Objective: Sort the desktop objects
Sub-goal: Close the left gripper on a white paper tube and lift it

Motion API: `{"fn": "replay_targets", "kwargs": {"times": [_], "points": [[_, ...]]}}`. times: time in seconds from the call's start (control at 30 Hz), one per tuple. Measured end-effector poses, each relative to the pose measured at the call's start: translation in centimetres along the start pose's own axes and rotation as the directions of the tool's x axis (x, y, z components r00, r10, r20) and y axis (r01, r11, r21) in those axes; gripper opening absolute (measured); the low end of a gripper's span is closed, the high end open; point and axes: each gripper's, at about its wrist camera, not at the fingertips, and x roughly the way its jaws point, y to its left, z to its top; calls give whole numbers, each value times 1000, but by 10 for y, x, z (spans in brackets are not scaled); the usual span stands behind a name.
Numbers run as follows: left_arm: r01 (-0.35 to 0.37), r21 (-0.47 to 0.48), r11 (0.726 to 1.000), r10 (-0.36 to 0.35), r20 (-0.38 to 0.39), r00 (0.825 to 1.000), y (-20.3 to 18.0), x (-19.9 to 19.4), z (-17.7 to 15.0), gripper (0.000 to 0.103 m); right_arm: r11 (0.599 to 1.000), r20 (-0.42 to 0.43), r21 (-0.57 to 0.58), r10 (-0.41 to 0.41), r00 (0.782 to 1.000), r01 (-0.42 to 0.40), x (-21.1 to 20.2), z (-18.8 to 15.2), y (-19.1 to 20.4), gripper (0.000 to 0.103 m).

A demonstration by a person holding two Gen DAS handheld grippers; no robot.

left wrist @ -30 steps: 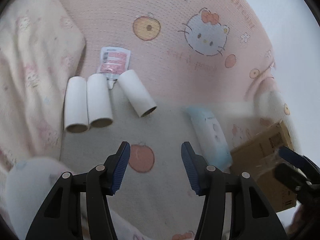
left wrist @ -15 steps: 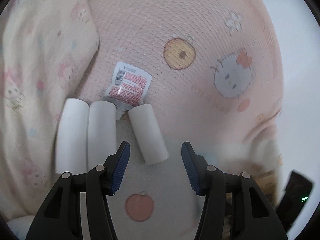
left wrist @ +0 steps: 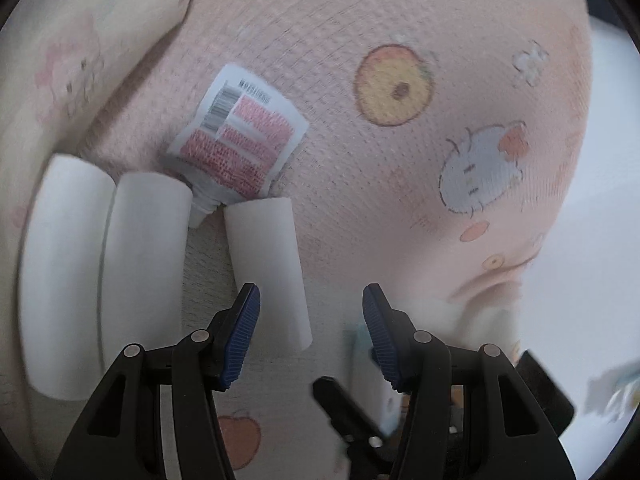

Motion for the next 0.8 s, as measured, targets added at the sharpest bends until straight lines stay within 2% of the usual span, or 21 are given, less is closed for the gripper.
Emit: {"fn": "replay_targets", "kwargs": {"times": [0.07,0.27,0.4,0.47,0.53,0.57,0.63,0.73,0.8], "points": [[4,-7,1000,-5,-7,1000,-1,5,0,57,1000,-6,18,25,1000,-25,7,-1,-1,81],[-57,106,993,56,13,998,-21,20,-5,54,998,-10,17,66,998,-65,25,2,3,81],[-42,65,997,42,-1,999,-15,24,-3,44,997,-12,-9,81,997,-81,33,5,3,80],[-33,31,999,33,-4,999,-9,23,-1,38,996,-12,-20,82,997,-83,35,6,2,70],[-18,6,1000,18,-11,1000,-4,23,0,38,995,-15,-20,97,995,-98,36,8,-1,62],[-20,1,1000,20,-12,1000,-4,23,0,38,994,-10,-23,103,995,-103,36,9,-2,61],[-39,3,999,39,-10,999,-5,24,1,38,992,-9,-35,121,993,-121,35,11,-3,58],[-79,45,996,79,-12,997,-11,26,-2,38,988,-28,-51,143,989,-145,33,11,-9,47],[-102,67,992,104,-15,995,-15,28,-4,38,987,-32,-70,141,989,-143,33,10,-11,44]]}}
